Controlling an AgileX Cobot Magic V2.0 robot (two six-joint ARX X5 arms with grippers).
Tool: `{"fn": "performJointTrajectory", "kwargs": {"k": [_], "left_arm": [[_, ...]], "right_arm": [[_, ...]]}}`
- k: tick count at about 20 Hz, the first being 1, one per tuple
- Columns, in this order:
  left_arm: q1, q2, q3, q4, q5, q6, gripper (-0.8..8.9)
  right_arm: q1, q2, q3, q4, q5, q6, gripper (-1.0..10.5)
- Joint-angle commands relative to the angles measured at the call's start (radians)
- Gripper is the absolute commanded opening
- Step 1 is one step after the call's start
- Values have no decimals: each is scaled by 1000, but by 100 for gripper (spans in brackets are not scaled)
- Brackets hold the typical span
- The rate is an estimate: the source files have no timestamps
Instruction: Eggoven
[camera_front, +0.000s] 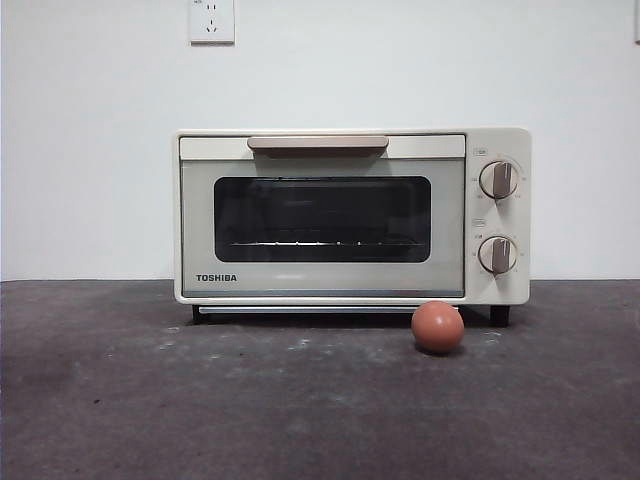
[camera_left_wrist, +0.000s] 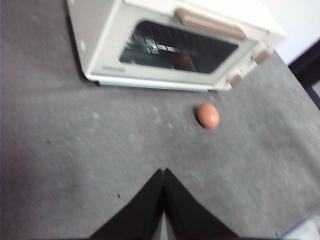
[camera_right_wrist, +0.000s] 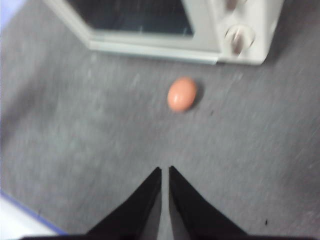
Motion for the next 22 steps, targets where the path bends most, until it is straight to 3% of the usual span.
{"fn": "performJointTrajectory", "kwargs": {"k": [1,6,9,10,15,19,22], "left_arm": [[-1,28,28,-33,10,64,7],[-10,38,30,-54,10,72,7],[-12,38,31,-54,10,71,7],[-12,38,31,-53,10,71,7],[-12,38,31,-53,16,71,7],[-12,38,31,-53,16,71,7],[-12,38,31,-52,16,71,7]], "right_arm": [[27,19,19,-8,-2,-56,5],[55,33,19,-3,-2,-57,33],[56,33,20,10,-1,-47,349],[56,34,19,10,-1,-37,373],[56,81,20,43,2,-13,373],[101,183,20,145,6,57,373],[183,287,20,251,89,106,373]]}}
